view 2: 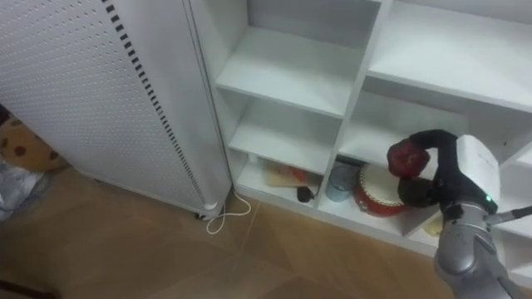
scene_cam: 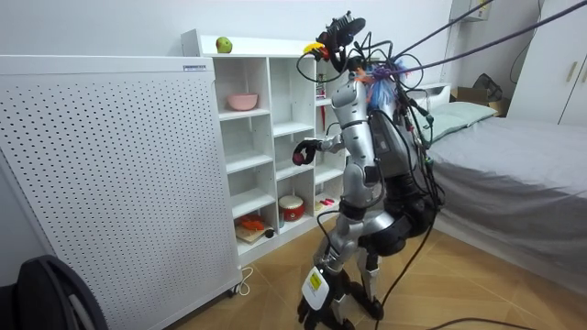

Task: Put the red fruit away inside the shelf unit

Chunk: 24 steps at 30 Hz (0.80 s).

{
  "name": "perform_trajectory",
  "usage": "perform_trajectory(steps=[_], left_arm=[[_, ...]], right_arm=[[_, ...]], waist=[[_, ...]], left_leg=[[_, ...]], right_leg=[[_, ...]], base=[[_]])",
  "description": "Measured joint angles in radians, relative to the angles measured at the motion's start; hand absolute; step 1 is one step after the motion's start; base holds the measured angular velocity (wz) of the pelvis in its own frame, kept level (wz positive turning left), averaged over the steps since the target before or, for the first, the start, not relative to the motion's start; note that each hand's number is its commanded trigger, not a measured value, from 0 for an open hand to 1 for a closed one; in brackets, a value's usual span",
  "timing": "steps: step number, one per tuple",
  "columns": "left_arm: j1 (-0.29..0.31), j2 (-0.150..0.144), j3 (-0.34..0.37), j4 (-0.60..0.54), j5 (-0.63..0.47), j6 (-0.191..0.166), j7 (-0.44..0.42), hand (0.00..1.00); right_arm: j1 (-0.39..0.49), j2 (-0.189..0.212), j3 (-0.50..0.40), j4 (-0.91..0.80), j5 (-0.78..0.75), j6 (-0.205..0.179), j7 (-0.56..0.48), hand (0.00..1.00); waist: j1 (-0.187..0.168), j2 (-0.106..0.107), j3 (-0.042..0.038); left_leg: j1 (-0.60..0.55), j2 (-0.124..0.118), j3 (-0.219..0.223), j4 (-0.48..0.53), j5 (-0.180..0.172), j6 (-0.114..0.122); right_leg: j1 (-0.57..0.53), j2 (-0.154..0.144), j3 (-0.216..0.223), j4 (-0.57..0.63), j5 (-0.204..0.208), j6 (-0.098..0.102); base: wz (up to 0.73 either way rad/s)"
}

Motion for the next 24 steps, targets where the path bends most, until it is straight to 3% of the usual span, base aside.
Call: perform_trajectory(steps=[6, 9, 16, 24], left_arm=[[0.010, 0.021, 0.001, -0.073, 0.000, 0.044, 0.002, 0.00], [0.012, 0.036, -0.001, -0.075, 0.000, 0.061, 0.003, 0.00], [0.012, 0.072, 0.000, -0.104, -0.021, 0.080, 0.011, 0.00], [0.018, 0.092, 0.001, -0.127, -0.021, 0.093, -0.002, 0.00]], right_arm=[[-0.083, -0.033, 0.011, 0.055, 0.010, 0.063, -0.072, 1.00], [-0.113, -0.035, 0.028, 0.061, 0.032, 0.075, -0.120, 1.00], [-0.177, -0.036, 0.040, 0.100, 0.040, 0.105, -0.160, 1.00], [-0.184, -0.051, 0.080, 0.112, 0.043, 0.123, -0.177, 1.00]], waist=[[0.015, -0.009, 0.0005], [0.014, -0.019, 0.0018], [0.018, -0.019, 0.0017], [0.039, -0.018, 0.0014]], left_leg=[[-0.050, 0.007, -0.013, 0.019, 0.001, -0.002], [-0.064, 0.000, -0.015, 0.038, -0.005, 0.003], [-0.101, -0.001, -0.018, 0.078, -0.020, 0.011], [-0.123, -0.005, -0.016, 0.121, -0.038, 0.014]], right_leg=[[-0.031, -0.002, -0.026, 0.004, 0.001, 0.000], [-0.041, -0.012, -0.029, 0.026, -0.009, -0.006], [-0.068, -0.018, -0.032, 0.055, -0.023, 0.004], [-0.088, -0.028, -0.026, 0.097, -0.042, 0.009]], base=[[0.06], [0.09], [0.01], [0.01]])
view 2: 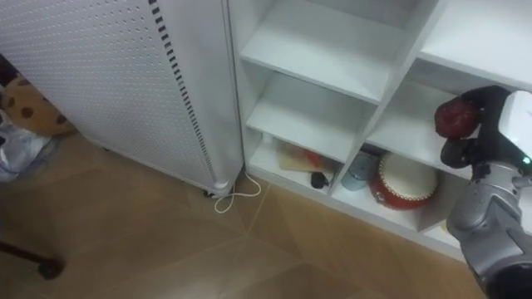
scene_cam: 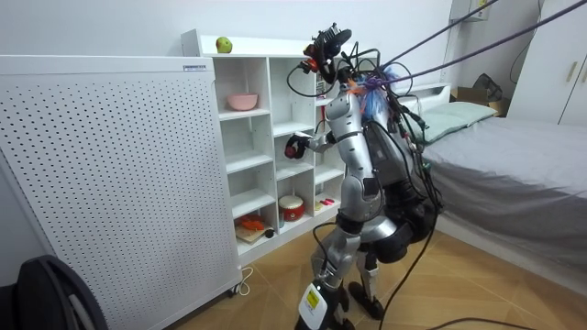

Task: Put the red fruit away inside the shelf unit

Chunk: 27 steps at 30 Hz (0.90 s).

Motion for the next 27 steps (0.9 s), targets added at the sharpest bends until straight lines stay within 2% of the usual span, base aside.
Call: perform_trajectory(steps=[4, 5, 6, 9, 11, 14, 18, 27], left_arm=[[0.061, 0.023, 0.002, -0.074, -0.001, 0.001, -0.005, 0.00], [0.071, 0.026, 0.002, -0.082, -0.001, 0.001, -0.005, 0.00], [0.089, 0.027, 0.002, -0.095, -0.002, 0.004, -0.005, 0.00], [0.120, 0.033, 0.001, -0.129, -0.022, 0.015, -0.006, 0.00], [0.137, 0.045, 0.000, -0.150, -0.022, 0.016, -0.006, 0.00], [0.143, 0.056, 0.001, -0.168, -0.021, 0.024, -0.004, 0.00], [0.145, 0.056, 0.001, -0.184, -0.022, 0.036, 0.004, 0.00], [0.153, 0.062, 0.002, -0.199, -0.059, 0.040, 0.006, 0.00]], right_arm=[[-0.004, -0.032, 0.010, 0.001, 0.028, 0.004, 0.000, 1.00], [-0.007, -0.035, 0.010, 0.001, 0.032, 0.004, 0.000, 0.32], [-0.009, -0.042, 0.020, 0.006, 0.047, 0.003, -0.005, 0.00], [-0.011, -0.056, 0.036, 0.038, 0.096, 0.003, -0.040, 0.00], [-0.026, -0.056, 0.039, 0.058, 0.133, 0.003, -0.057, 0.00], [-0.040, -0.057, 0.039, 0.081, 0.196, 0.004, -0.087, 0.00], [-0.051, -0.058, 0.037, 0.098, 0.230, 0.004, -0.131, 0.00], [-0.051, -0.064, 0.037, 0.097, 0.303, 0.004, -0.147, 0.00]], waist=[[0.013, 0.001, -0.0004], [0.014, 0.001, -0.0004], [0.018, 0.001, -0.0004], [0.036, 0.000, -0.0002], [0.034, -0.001, 0.0000], [0.034, -0.001, 0.0000], [0.032, 0.000, 0.0000], [0.046, 0.005, -0.0024]], left_leg=[[-0.003, -0.013, -0.001, 0.017, -0.006, 0.001], [-0.003, -0.014, 0.000, 0.018, -0.006, 0.001], [-0.004, -0.015, 0.000, 0.018, -0.006, 0.001], [-0.015, -0.015, 0.003, 0.021, -0.006, 0.002], [-0.033, -0.016, 0.004, 0.034, -0.007, 0.002], [-0.061, -0.015, 0.001, 0.066, -0.013, 0.002], [-0.078, -0.013, -0.001, 0.116, -0.033, 0.006], [-0.076, -0.014, 0.003, 0.135, -0.044, 0.018]], right_leg=[[0.000, -0.016, 0.001, 0.028, -0.019, 0.001], [-0.001, -0.017, 0.000, 0.029, -0.020, 0.001], [-0.001, -0.021, -0.002, 0.030, -0.021, 0.000], [-0.014, -0.023, 0.001, 0.036, -0.021, 0.001], [-0.031, -0.027, 0.001, 0.051, -0.024, 0.000], [-0.052, -0.031, -0.001, 0.079, -0.032, -0.006], [-0.061, -0.034, -0.002, 0.118, -0.051, -0.008], [-0.058, -0.037, 0.004, 0.130, -0.057, 0.001]], base=[[0.12], [0.07], [0.03], [0.00], [0.02], [0.01], [0.00], [0.00]])
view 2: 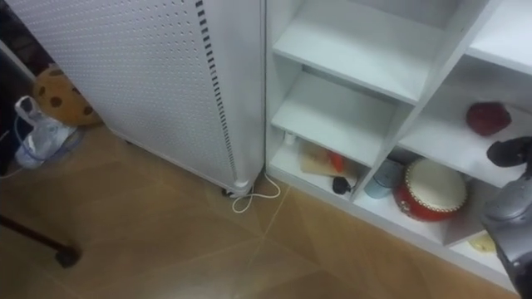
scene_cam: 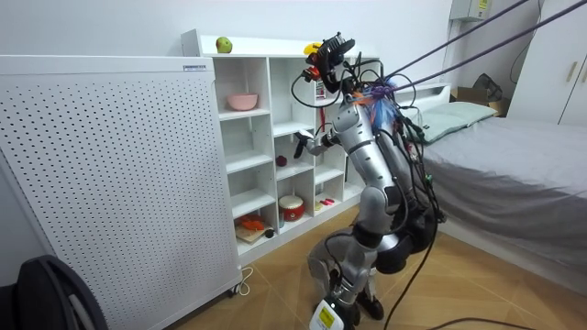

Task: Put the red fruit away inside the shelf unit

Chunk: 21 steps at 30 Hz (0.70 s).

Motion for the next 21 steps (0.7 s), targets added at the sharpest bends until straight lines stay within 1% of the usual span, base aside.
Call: perform_trajectory(steps=[2, 4, 6, 9, 12, 15, 18, 20, 21], left_arm=[[0.004, 0.000, 0.000, -0.005, -0.001, -0.004, -0.001, 0.00], [0.031, 0.000, 0.000, -0.025, -0.001, -0.007, -0.003, 0.00], [0.046, 0.000, 0.000, -0.029, -0.003, -0.007, -0.004, 0.00], [0.065, 0.002, 0.000, -0.029, -0.028, -0.006, -0.004, 0.00], [0.068, 0.002, 0.001, -0.030, -0.025, -0.008, -0.004, 0.00], [0.069, 0.002, 0.000, -0.033, -0.018, -0.012, -0.005, 0.00], [0.070, 0.002, 0.000, -0.024, -0.020, -0.019, -0.009, 0.00], [0.069, -0.001, -0.002, -0.013, -0.021, -0.020, -0.017, 0.00], [0.069, -0.006, -0.002, -0.001, -0.021, -0.021, -0.025, 0.00]], right_arm=[[0.002, -0.005, -0.001, 0.001, 0.015, -0.001, -0.004, 0.00], [0.005, -0.010, -0.001, 0.001, 0.046, -0.001, -0.006, 0.00], [0.008, -0.010, -0.002, 0.001, 0.051, -0.001, -0.007, 0.00], [0.020, -0.010, -0.001, 0.001, 0.050, -0.002, -0.007, 0.00], [0.031, -0.014, -0.001, 0.000, 0.049, -0.016, -0.008, 0.00], [0.054, -0.014, -0.001, -0.001, 0.046, -0.021, 0.001, 0.00], [0.092, -0.014, -0.001, -0.005, 0.037, -0.024, 0.024, 0.00], [0.117, -0.014, -0.001, -0.007, 0.032, -0.028, 0.038, 0.00], [0.133, -0.014, -0.001, -0.008, 0.031, -0.034, 0.045, 0.00]], waist=[[0.010, 0.005, -0.0021], [0.016, 0.018, -0.0042], [0.015, 0.022, -0.0063], [0.015, 0.023, -0.0063], [0.015, 0.023, -0.0063], [0.020, 0.023, -0.0064], [0.022, 0.027, -0.0059], [0.024, 0.038, -0.0061], [0.035, 0.049, -0.0061]], left_leg=[[0.003, -0.001, 0.000, 0.000, -0.001, 0.001], [0.016, -0.007, 0.000, -0.001, -0.003, 0.004], [0.027, -0.017, 0.003, -0.007, -0.003, 0.004], [0.038, -0.017, 0.006, -0.010, -0.005, 0.006], [0.041, -0.016, 0.006, -0.011, -0.005, 0.006], [0.061, -0.015, 0.006, -0.015, -0.010, 0.007], [0.100, -0.014, 0.004, -0.037, -0.012, 0.006], [0.135, -0.014, 0.003, -0.059, -0.012, 0.006], [0.162, -0.011, 0.004, -0.076, -0.012, 0.007]], right_leg=[[0.003, -0.001, 0.001, 0.000, -0.001, 0.001], [0.017, -0.004, 0.002, 0.001, -0.004, 0.009], [0.022, -0.008, 0.013, 0.004, -0.010, 0.017], [0.035, -0.016, 0.009, 0.003, -0.011, 0.016], [0.039, -0.016, 0.005, 0.000, -0.012, 0.016], [0.057, -0.011, 0.007, -0.006, -0.012, 0.016], [0.096, -0.003, 0.010, -0.033, -0.013, 0.023], [0.129, 0.003, 0.009, -0.059, -0.008, 0.030], [0.152, 0.012, 0.013, -0.080, -0.001, 0.036]], base=[[0.00], [0.07], [0.11], [0.04], [0.00], [-0.02], [-0.01], [-0.04], [-0.18]])
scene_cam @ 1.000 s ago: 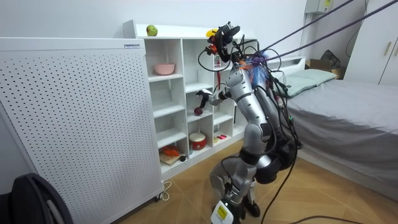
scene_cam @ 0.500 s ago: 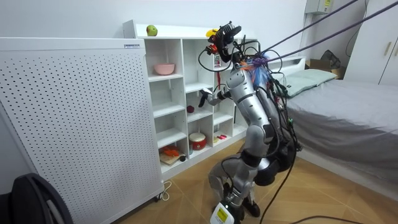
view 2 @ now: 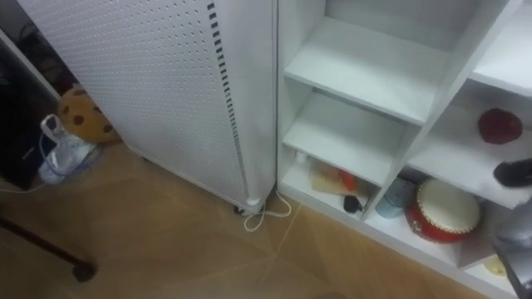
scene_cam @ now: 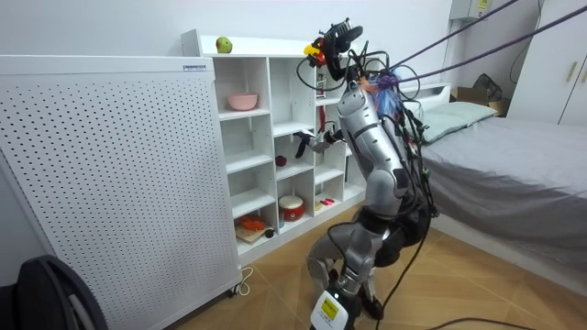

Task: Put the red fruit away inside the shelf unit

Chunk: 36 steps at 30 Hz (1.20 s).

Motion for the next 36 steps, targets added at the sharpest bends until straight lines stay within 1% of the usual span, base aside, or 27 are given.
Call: perform_trajectory(steps=[1, 2, 4, 5, 7, 8, 9, 10, 11, 12, 13, 14, 16, 17, 19, 20, 22, 23, 24, 25, 26, 27, 28, 30, 32, 34, 36], left_arm=[[-0.001, -0.006, 0.000, 0.019, 0.003, -0.006, -0.006, 0.00], [-0.001, -0.008, 0.000, 0.027, 0.003, -0.006, -0.007, 0.00], [-0.005, -0.010, 0.001, 0.076, 0.003, -0.011, -0.018, 0.00], [-0.007, -0.011, 0.001, 0.095, 0.003, -0.014, -0.021, 0.00], [-0.007, -0.018, 0.001, 0.146, 0.001, -0.029, -0.025, 0.00], [-0.007, -0.022, 0.000, 0.158, 0.001, -0.029, -0.026, 0.00], [-0.015, -0.032, 0.000, 0.177, 0.002, -0.029, -0.028, 0.00], [-0.033, -0.044, -0.002, 0.206, 0.001, -0.037, -0.028, 0.00], [-0.040, -0.047, -0.003, 0.220, 0.002, -0.045, -0.028, 0.00], [-0.050, -0.053, -0.003, 0.242, 0.002, -0.059, -0.027, 0.00], [-0.073, -0.072, -0.002, 0.283, 0.003, -0.072, -0.025, 0.00], [-0.080, -0.083, -0.001, 0.302, 0.003, -0.075, -0.023, 0.00], [-0.080, -0.112, 0.000, 0.330, 0.003, -0.087, -0.022, 0.00], [-0.081, -0.119, 0.001, 0.340, 0.003, -0.090, -0.021, 0.00], [-0.082, -0.141, 0.001, 0.364, 0.003, -0.100, -0.018, 0.00], [-0.081, -0.145, 0.001, 0.367, 0.002, -0.105, -0.018, 0.00], [-0.080, -0.164, 0.001, 0.382, -0.001, -0.119, -0.010, 0.00], [-0.079, -0.168, 0.001, 0.386, 0.000, -0.122, -0.007, 0.00], [-0.074, -0.172, 0.003, 0.387, 0.006, -0.124, -0.003, 0.00], [-0.061, -0.175, 0.007, 0.388, 0.013, -0.124, 0.004, 0.00], [-0.049, -0.178, 0.019, 0.389, 0.031, -0.125, 0.007, 0.00], [-0.025, -0.193, 0.048, 0.395, 0.053, -0.126, 0.016, 0.00], [0.000, -0.211, 0.079, 0.397, 0.077, -0.123, 0.023, 0.00], [0.035, -0.225, 0.112, 0.399, 0.086, -0.115, 0.025, 0.00], [0.054, -0.243, 0.155, 0.408, 0.096, -0.098, 0.031, 0.00], [0.068, -0.264, 0.198, 0.416, 0.105, -0.069, 0.031, 0.00], [0.073, -0.276, 0.230, 0.418, 0.114, -0.062, 0.031, 0.00]], right_arm=[[0.018, 0.000, -0.006, -0.010, -0.015, 0.000, 0.008, 0.00], [0.033, 0.000, -0.011, -0.023, -0.034, 0.000, 0.012, 0.00], [0.120, 0.000, -0.013, -0.096, -0.128, -0.011, 0.023, 0.00], [0.145, 0.000, -0.017, -0.113, -0.158, -0.018, 0.027, 0.00], [0.268, 0.006, -0.019, -0.184, -0.243, -0.044, 0.051, 0.00], [0.299, 0.014, -0.018, -0.202, -0.263, -0.046, 0.057, 0.00], [0.364, 0.032, -0.017, -0.225, -0.301, -0.054, 0.072, 0.00], [0.435, 0.057, -0.015, -0.229, -0.338, -0.061, 0.094, 0.00], [0.465, 0.075, -0.015, -0.230, -0.350, -0.060, 0.106, 0.00], [0.521, 0.113, -0.012, -0.233, -0.362, -0.062, 0.136, 0.00], [0.577, 0.150, -0.012, -0.227, -0.390, -0.062, 0.164, 0.00], [0.610, 0.168, -0.012, -0.227, -0.400, -0.061, 0.177, 0.00], [0.722, 0.242, -0.009, -0.228, -0.424, -0.062, 0.230, 0.00], [0.742, 0.260, -0.009, -0.220, -0.423, -0.062, 0.243, 0.00], [0.810, 0.330, -0.009, -0.172, -0.395, -0.061, 0.302, 0.00], [0.827, 0.340, -0.008, -0.171, -0.380, -0.061, 0.317, 0.00], [0.878, 0.369, -0.009, -0.148, -0.333, -0.063, 0.361, 0.00], [0.890, 0.374, -0.009, -0.146, -0.315, -0.062, 0.369, 0.00], [0.915, 0.386, -0.011, -0.144, -0.288, -0.062, 0.382, 0.00], [0.940, 0.403, -0.016, -0.124, -0.266, -0.068, 0.396, 0.00], [0.944, 0.412, -0.026, -0.107, -0.263, -0.072, 0.403, 0.00], [0.963, 0.425, -0.062, -0.093, -0.262, -0.075, 0.410, 0.00], [0.979, 0.429, -0.099, -0.083, -0.263, -0.076, 0.413, 0.00], [1.000, 0.439, -0.149, -0.071, -0.243, -0.075, 0.413, 0.00], [1.023, 0.453, -0.188, -0.057, -0.206, -0.069, 0.413, 0.00], [1.025, 0.474, -0.232, -0.026, -0.144, -0.050, 0.420, 0.00], [1.035, 0.486, -0.249, -0.011, -0.098, -0.037, 0.440, 0.00]], waist=[[0.006, 0.008, -0.0016], [0.004, 0.010, -0.0018], [0.001, 0.013, -0.0029], [0.000, 0.016, -0.0041], [0.004, 0.025, -0.0044], [0.002, 0.029, -0.0050], [-0.001, 0.035, -0.0057], [-0.004, 0.045, -0.0106], [-0.004, 0.046, -0.0119], [-0.009, 0.047, -0.0149], [-0.026, 0.057, -0.0180], [-0.032, 0.060, -0.0209], [-0.064, 0.068, -0.0293], [-0.077, 0.072, -0.0314], [-0.123, 0.071, -0.0330], [-0.132, 0.072, -0.0341], [-0.162, 0.071, -0.0355], [-0.165, 0.070, -0.0371], [-0.168, 0.064, -0.0444], [-0.185, 0.059, -0.0517], [-0.193, 0.057, -0.0554], [-0.198, 0.053, -0.0613], [-0.206, 0.053, -0.0639], [-0.220, 0.052, -0.0666], [-0.232, 0.048, -0.0672], [-0.251, 0.047, -0.0658], [-0.251, 0.045, -0.0638]], left_leg=[[0.026, 0.001, 0.002, -0.019, 0.000, 0.000], [0.039, 0.001, 0.005, -0.030, 0.000, 0.000], [0.093, 0.001, 0.015, -0.073, 0.001, 0.001], [0.106, 0.003, 0.016, -0.085, 0.001, 0.001], [0.168, 0.024, 0.014, -0.135, 0.005, 0.005], [0.183, 0.033, 0.014, -0.149, 0.005, 0.005], [0.217, 0.038, 0.011, -0.179, 0.008, 0.002], [0.250, 0.043, 0.007, -0.207, 0.011, 0.002], [0.267, 0.047, 0.007, -0.222, 0.012, 0.001], [0.297, 0.050, 0.007, -0.255, 0.015, -0.003], [0.331, 0.047, 0.007, -0.291, 0.024, -0.002], [0.349, 0.046, 0.008, -0.310, 0.028, -0.001], [0.424, 0.046, 0.016, -0.387, 0.041, -0.003], [0.442, 0.046, 0.015, -0.406, 0.045, -0.003], [0.542, 0.045, 0.018, -0.504, 0.067, -0.007], [0.565, 0.046, 0.018, -0.527, 0.071, -0.009], [0.663, 0.048, 0.020, -0.617, 0.088, -0.014], [0.687, 0.049, 0.021, -0.640, 0.092, -0.016], [0.736, 0.050, 0.023, -0.687, 0.102, -0.019], [0.790, 0.049, 0.022, -0.734, 0.111, -0.022], [0.815, 0.048, 0.022, -0.757, 0.115, -0.023], [0.867, 0.047, 0.028, -0.794, 0.116, -0.023], [0.912, 0.044, 0.029, -0.817, 0.116, -0.023], [0.980, 0.040, 0.028, -0.851, 0.116, -0.024], [1.030, 0.035, 0.032, -0.873, 0.116, -0.024], [1.084, 0.030, 0.032, -0.901, 0.116, -0.024], [1.122, 0.029, 0.027, -0.918, 0.116, -0.024]], right_leg=[[0.021, 0.007, 0.004, -0.021, 0.007, 0.003], [0.032, 0.006, 0.006, -0.031, 0.010, 0.004], [0.076, 0.008, 0.013, -0.069, 0.018, 0.010], [0.088, 0.012, 0.012, -0.081, 0.020, 0.009], [0.152, 0.044, 0.008, -0.154, 0.046, 0.013], [0.169, 0.054, 0.005, -0.178, 0.053, 0.013], [0.204, 0.063, -0.004, -0.218, 0.067, 0.012], [0.243, 0.074, -0.014, -0.258, 0.076, 0.015], [0.256, 0.080, -0.014, -0.278, 0.081, 0.016], [0.288, 0.092, -0.010, -0.316, 0.094, 0.018], [0.323, 0.096, -0.011, -0.351, 0.103, 0.023], [0.338, 0.100, -0.008, -0.370, 0.108, 0.028], [0.406, 0.109, -0.005, -0.448, 0.128, 0.032], [0.427, 0.112, -0.010, -0.469, 0.133, 0.035], [0.525, 0.123, -0.022, -0.568, 0.159, 0.042], [0.548, 0.128, -0.024, -0.595, 0.166, 0.043], [0.647, 0.145, -0.030, -0.695, 0.195, 0.049], [0.672, 0.150, -0.032, -0.722, 0.201, 0.051], [0.722, 0.162, -0.030, -0.777, 0.220, 0.054], [0.778, 0.173, -0.033, -0.824, 0.239, 0.058], [0.806, 0.177, -0.034, -0.850, 0.246, 0.061], [0.855, 0.180, -0.032, -0.886, 0.251, 0.066], [0.900, 0.184, -0.033, -0.914, 0.255, 0.072], [0.969, 0.195, -0.031, -0.964, 0.263, 0.082], [1.027, 0.198, -0.033, -0.999, 0.266, 0.086], [1.078, 0.194, -0.030, -1.021, 0.267, 0.088], [1.113, 0.198, -0.009, -1.037, 0.269, 0.091]], base=[[-0.18], [-0.15], [-0.09], [-0.16], [-0.23], [-0.23], [-0.12], [-0.09], [-0.11], [-0.08], [-0.06], [-0.04], [-0.13], [0.00], [0.00], [-0.07], [-0.08], [-0.11], [-0.05], [0.00], [0.03], [-0.05], [-0.05], [0.02], [0.07], [0.12], [-0.02]])
